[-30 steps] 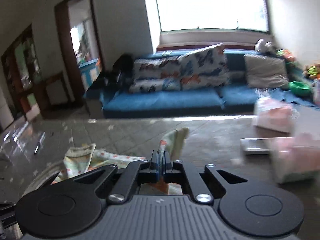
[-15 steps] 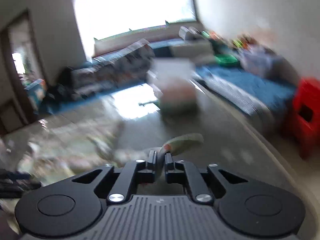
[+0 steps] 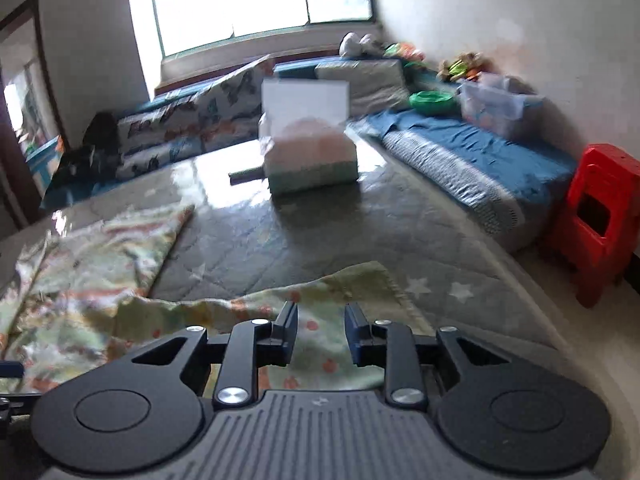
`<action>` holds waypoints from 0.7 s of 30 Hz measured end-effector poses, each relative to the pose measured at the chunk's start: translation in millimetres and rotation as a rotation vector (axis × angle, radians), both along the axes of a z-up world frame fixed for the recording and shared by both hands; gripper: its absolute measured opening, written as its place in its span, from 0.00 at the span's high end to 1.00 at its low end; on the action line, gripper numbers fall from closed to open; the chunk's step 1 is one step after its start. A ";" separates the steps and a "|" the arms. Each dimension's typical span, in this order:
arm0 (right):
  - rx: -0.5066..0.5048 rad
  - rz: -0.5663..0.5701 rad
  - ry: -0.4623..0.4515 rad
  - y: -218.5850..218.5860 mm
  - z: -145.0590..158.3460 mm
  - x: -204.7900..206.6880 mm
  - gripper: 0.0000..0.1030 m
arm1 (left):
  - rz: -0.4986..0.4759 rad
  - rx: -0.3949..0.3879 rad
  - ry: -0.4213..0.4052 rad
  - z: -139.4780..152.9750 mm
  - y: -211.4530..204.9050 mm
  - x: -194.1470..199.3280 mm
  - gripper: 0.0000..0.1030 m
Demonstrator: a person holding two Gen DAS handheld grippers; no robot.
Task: Fold clothes
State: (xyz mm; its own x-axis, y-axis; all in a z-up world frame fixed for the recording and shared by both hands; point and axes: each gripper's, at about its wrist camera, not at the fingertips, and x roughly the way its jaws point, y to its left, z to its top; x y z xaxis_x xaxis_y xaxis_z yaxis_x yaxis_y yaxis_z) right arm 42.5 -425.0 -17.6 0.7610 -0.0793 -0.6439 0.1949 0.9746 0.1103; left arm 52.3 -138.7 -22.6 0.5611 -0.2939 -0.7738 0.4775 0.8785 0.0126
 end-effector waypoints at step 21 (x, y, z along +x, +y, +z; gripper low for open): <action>-0.065 -0.026 0.041 -1.1 -26.5 31.2 0.59 | 0.383 -0.002 -0.121 29.0 89.1 104.4 0.29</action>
State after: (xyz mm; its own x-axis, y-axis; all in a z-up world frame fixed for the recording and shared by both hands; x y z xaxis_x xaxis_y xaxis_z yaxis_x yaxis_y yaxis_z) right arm 73.6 -426.1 -44.1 0.7313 -0.1416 -0.6672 0.2232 0.9740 0.0379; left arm 156.7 -49.6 6.4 0.7177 -0.0467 -0.6948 0.1102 0.9928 0.0471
